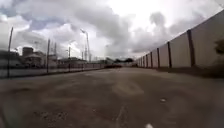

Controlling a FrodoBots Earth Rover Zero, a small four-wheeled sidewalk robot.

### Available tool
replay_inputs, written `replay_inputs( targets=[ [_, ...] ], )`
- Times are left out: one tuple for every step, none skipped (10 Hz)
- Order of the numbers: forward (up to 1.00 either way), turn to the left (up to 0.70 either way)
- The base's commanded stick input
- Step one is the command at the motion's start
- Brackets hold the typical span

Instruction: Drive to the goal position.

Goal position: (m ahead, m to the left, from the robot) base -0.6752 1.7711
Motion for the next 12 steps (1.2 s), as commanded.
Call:
replay_inputs(
  targets=[
    [0.30,0.00],
    [0.30,0.00],
    [0.30,0.00],
    [0.30,0.00],
    [0.30,0.00],
    [0.30,0.00],
    [0.30,0.00],
    [0.30,0.00],
    [0.30,0.00],
    [0.30,0.00],
    [0.30,0.00],
    [0.30,0.00]
  ],
)
